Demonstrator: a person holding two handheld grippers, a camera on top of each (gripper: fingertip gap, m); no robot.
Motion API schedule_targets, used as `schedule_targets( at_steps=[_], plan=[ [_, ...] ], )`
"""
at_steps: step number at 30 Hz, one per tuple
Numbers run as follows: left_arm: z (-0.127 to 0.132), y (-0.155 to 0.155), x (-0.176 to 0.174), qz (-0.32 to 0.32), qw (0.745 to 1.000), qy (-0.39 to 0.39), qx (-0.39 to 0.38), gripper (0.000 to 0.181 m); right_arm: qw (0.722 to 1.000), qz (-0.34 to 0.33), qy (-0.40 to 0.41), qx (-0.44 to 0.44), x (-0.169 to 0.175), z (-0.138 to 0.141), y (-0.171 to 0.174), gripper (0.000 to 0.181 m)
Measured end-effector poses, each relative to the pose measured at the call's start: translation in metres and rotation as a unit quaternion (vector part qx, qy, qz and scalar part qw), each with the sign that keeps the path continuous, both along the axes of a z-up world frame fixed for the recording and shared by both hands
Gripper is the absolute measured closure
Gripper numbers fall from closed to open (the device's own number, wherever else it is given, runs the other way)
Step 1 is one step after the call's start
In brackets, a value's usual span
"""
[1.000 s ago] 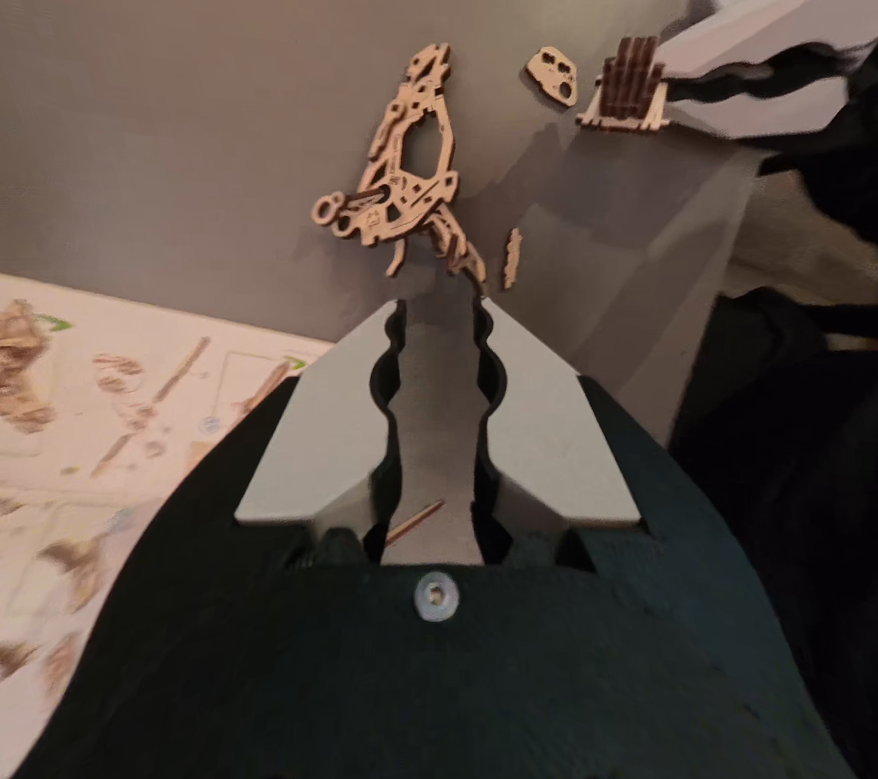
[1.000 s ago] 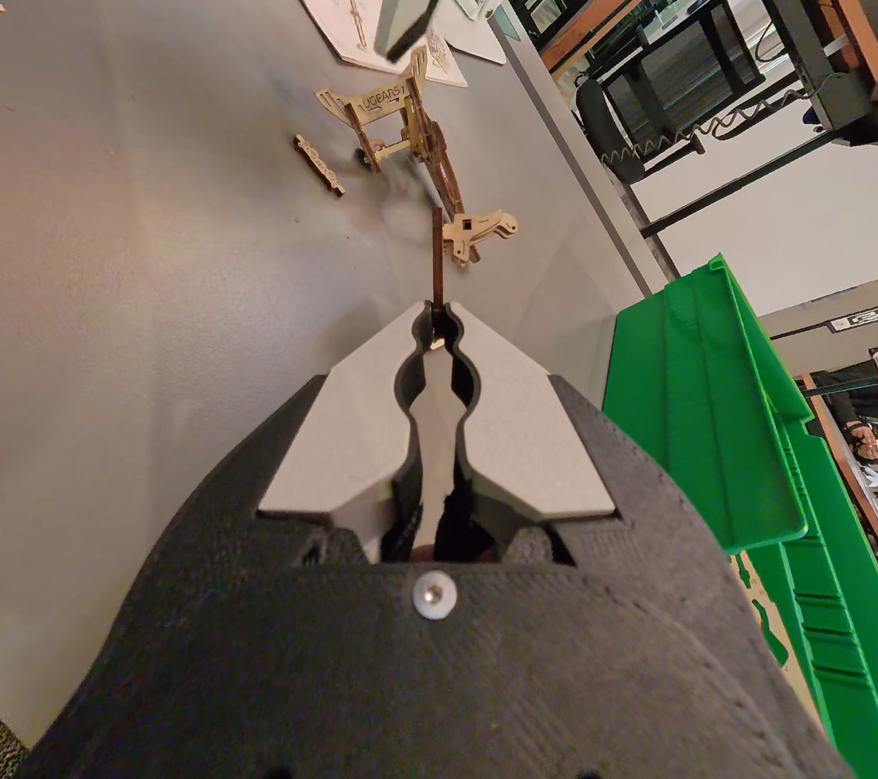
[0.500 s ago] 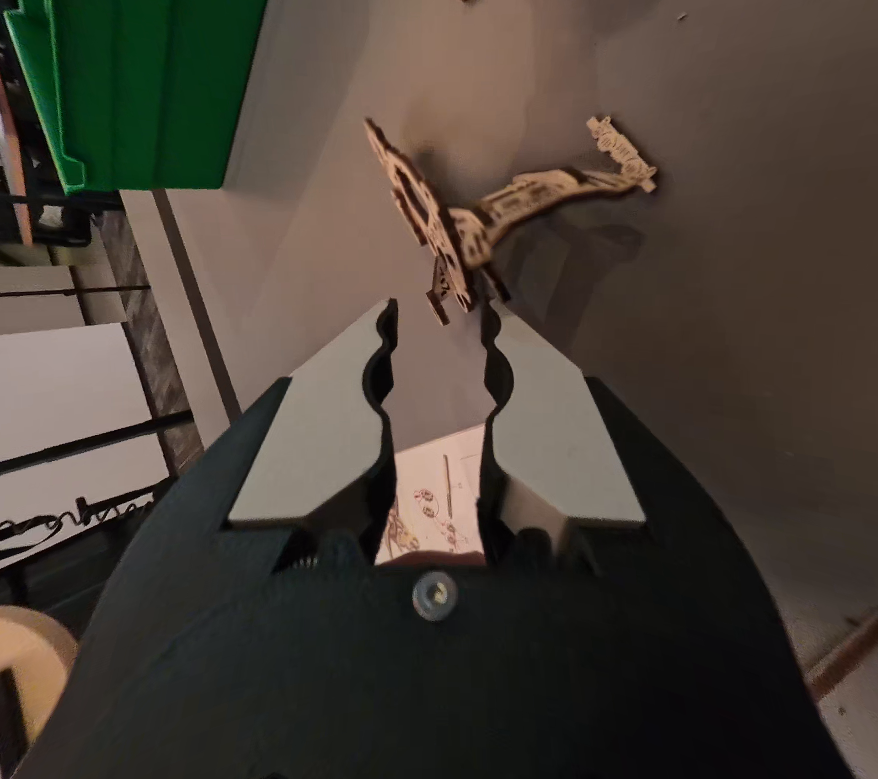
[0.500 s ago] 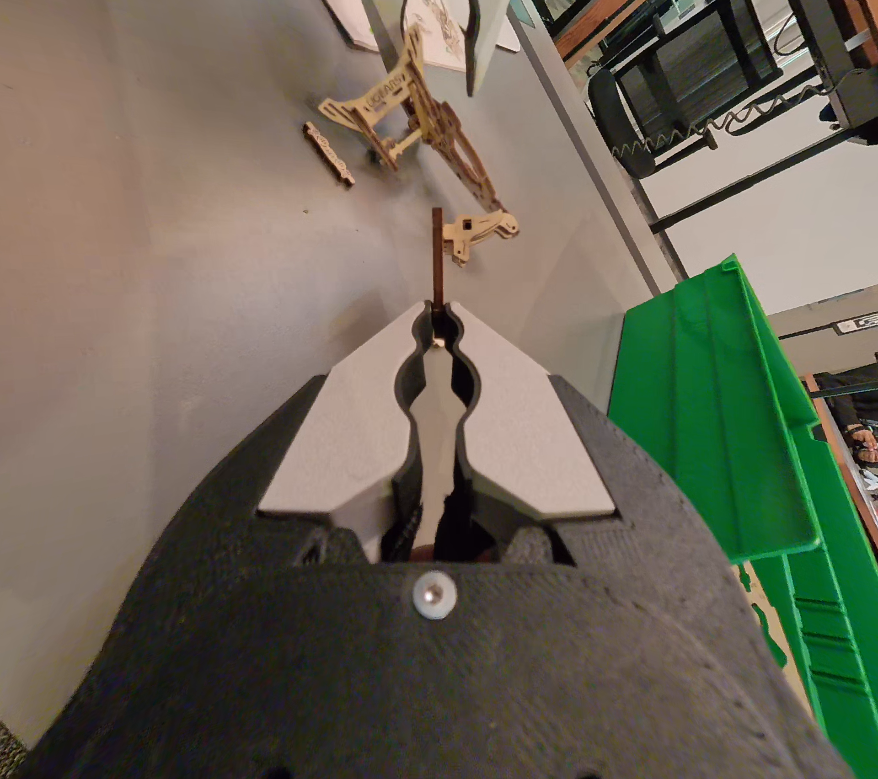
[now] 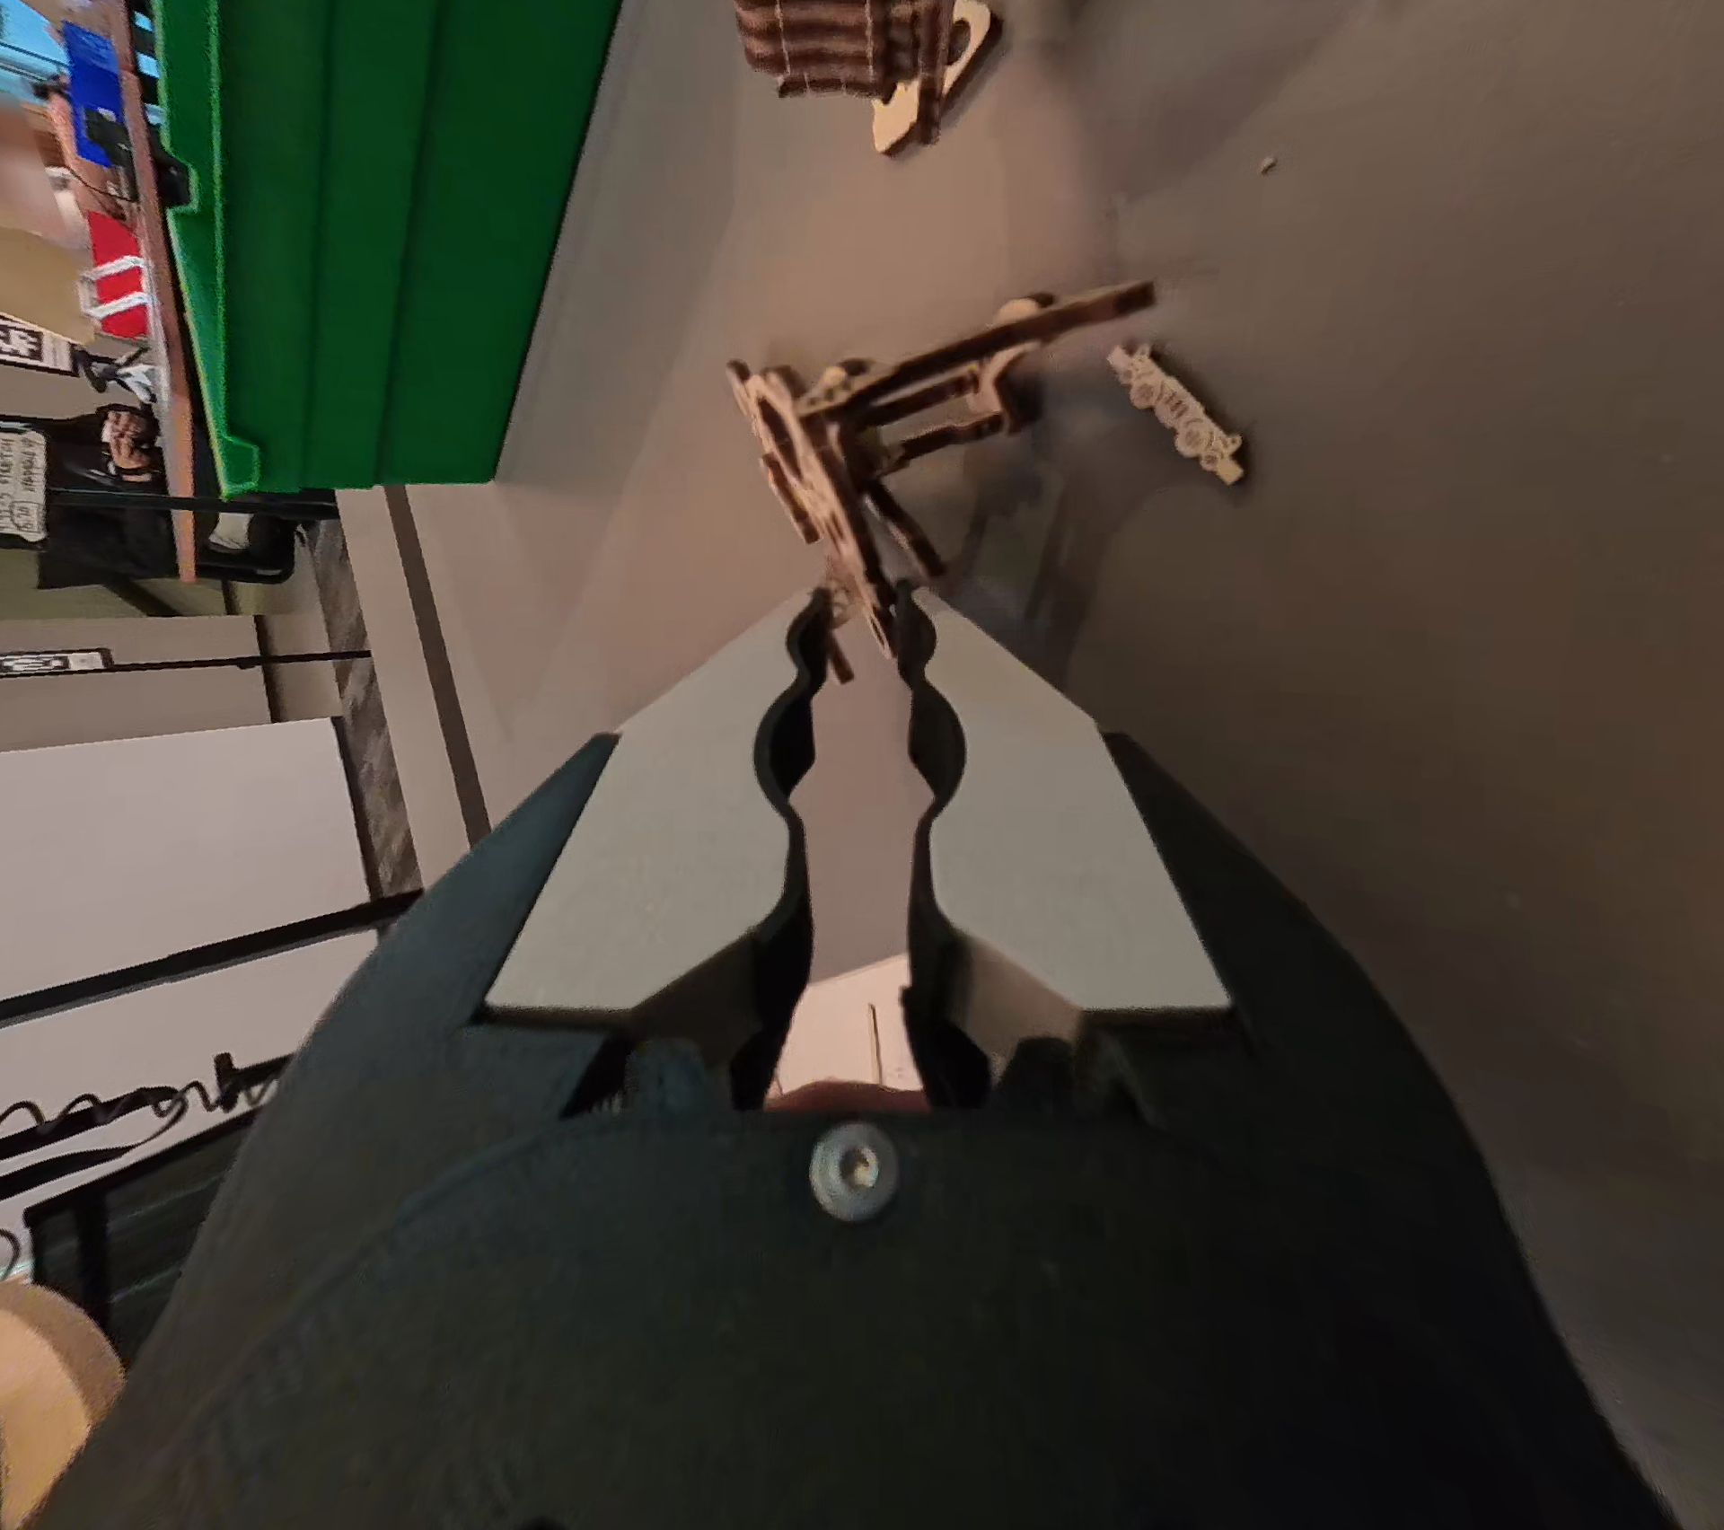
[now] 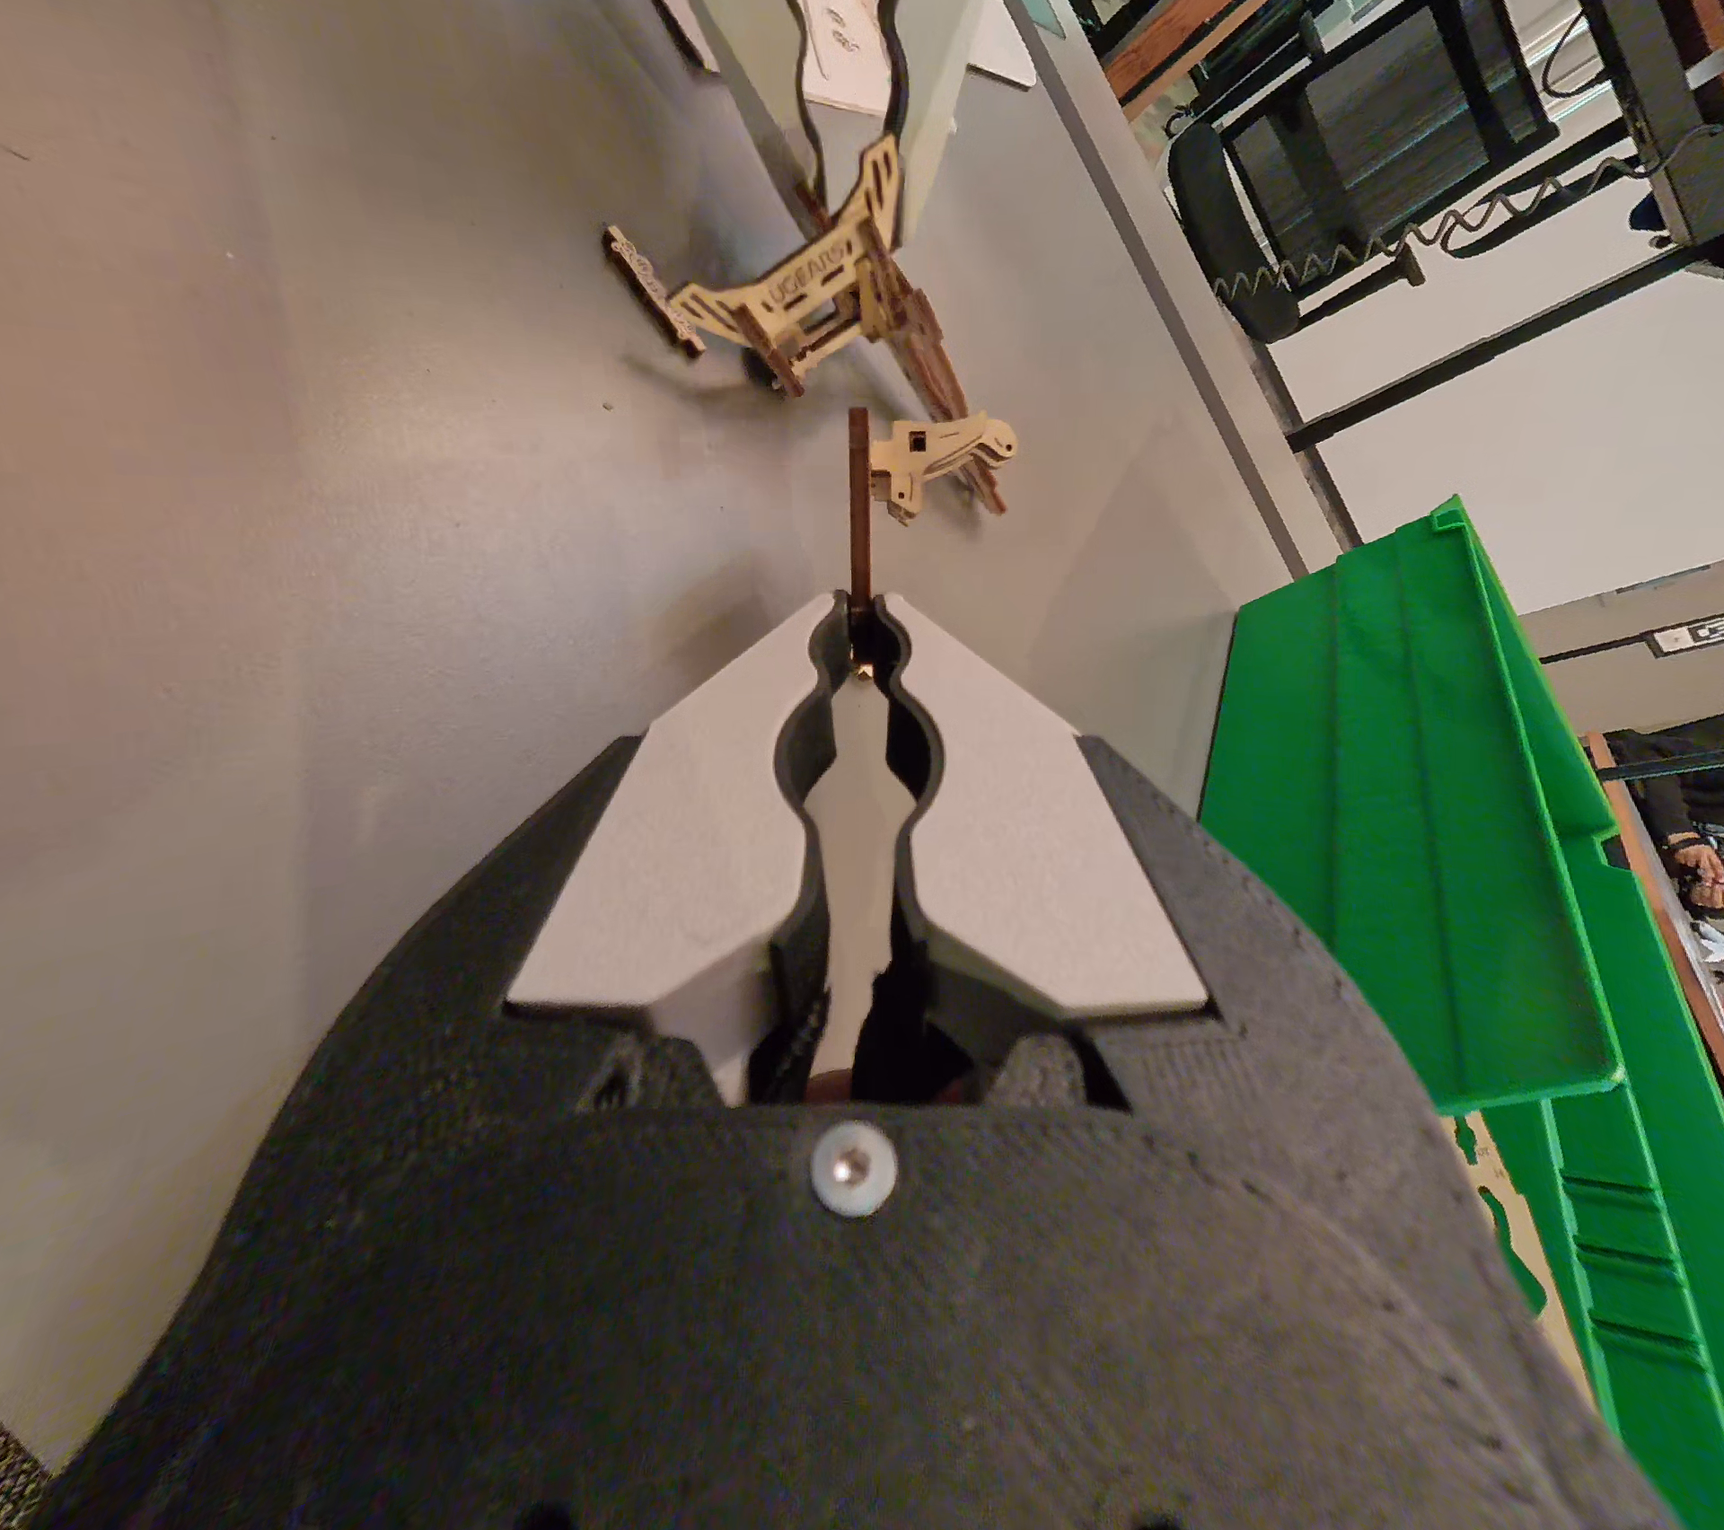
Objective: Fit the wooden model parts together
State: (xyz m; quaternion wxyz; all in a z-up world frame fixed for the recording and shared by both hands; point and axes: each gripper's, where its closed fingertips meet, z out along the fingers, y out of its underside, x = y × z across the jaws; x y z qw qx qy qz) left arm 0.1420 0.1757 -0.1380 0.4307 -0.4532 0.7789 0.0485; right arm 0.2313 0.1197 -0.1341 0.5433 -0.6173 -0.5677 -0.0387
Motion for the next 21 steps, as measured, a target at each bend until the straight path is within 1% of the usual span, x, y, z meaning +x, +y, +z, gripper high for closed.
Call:
schedule_targets(
  at_steps=[1, 5, 8, 10, 13, 17, 20, 21],
  plan=[
    [0.001, 0.000, 0.002, -0.001, 1.000, -0.006, 0.003, 0.177, 1.000, 0.000, -0.001, 0.000, 0.000, 0.000, 0.000, 0.180],
    [0.005, 0.001, 0.007, 0.006, 0.999, -0.033, -0.002, 0.178, 1.000, 0.000, -0.002, -0.001, 0.000, -0.001, 0.000, 0.180],
    [0.009, 0.002, 0.010, 0.020, 0.998, -0.057, -0.020, 0.179, 1.000, -0.001, -0.002, -0.002, 0.000, -0.001, 0.000, 0.180],
    [0.013, 0.003, 0.012, 0.041, 0.994, -0.088, -0.054, 0.179, 1.000, 0.000, -0.001, -0.002, 0.000, -0.001, 0.000, 0.180],
    [0.019, 0.005, 0.014, 0.083, 0.978, -0.141, -0.128, 0.179, 1.000, 0.001, 0.009, -0.007, 0.000, 0.002, 0.000, 0.180],
    [0.026, 0.011, 0.014, 0.158, 0.925, -0.223, -0.263, 0.180, 0.999, 0.009, 0.039, -0.026, 0.000, 0.008, -0.001, 0.180],
    [0.027, 0.013, 0.012, 0.206, 0.873, -0.262, -0.355, 0.180, 0.997, 0.012, 0.062, -0.041, 0.001, 0.013, 0.000, 0.180],
    [0.028, 0.014, 0.012, 0.220, 0.852, -0.279, -0.384, 0.180, 0.997, 0.014, 0.068, -0.044, 0.001, 0.015, 0.000, 0.180]
  ],
)
